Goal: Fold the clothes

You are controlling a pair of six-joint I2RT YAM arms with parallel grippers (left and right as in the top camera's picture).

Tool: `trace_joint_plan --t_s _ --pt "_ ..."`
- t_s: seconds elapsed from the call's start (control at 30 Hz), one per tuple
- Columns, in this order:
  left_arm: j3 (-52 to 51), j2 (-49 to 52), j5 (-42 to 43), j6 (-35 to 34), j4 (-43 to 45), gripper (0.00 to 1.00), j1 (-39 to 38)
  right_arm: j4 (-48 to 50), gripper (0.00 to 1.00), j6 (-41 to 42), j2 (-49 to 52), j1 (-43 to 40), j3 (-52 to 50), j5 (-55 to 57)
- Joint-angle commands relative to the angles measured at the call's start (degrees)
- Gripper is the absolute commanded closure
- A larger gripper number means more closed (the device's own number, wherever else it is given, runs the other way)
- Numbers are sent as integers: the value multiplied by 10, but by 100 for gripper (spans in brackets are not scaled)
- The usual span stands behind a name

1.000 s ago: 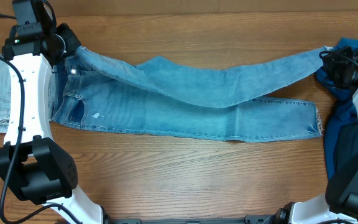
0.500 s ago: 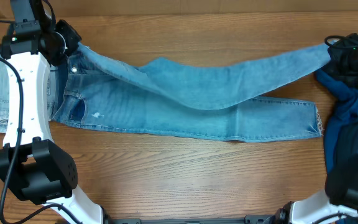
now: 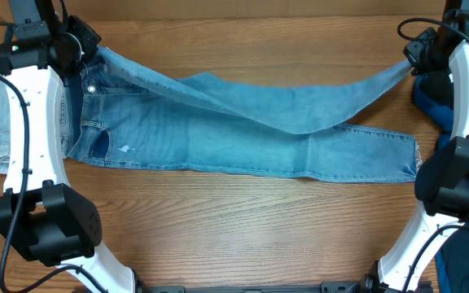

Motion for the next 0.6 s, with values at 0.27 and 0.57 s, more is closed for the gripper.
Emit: trace_joint_plan --t_s 0.27,0.57 --pt "22 105 -11 31 104 96 -2 146 96 -9 68 10 20 -39" --pt "22 201 -14 94 134 96 -5 227 96 -18 82 40 17 0"
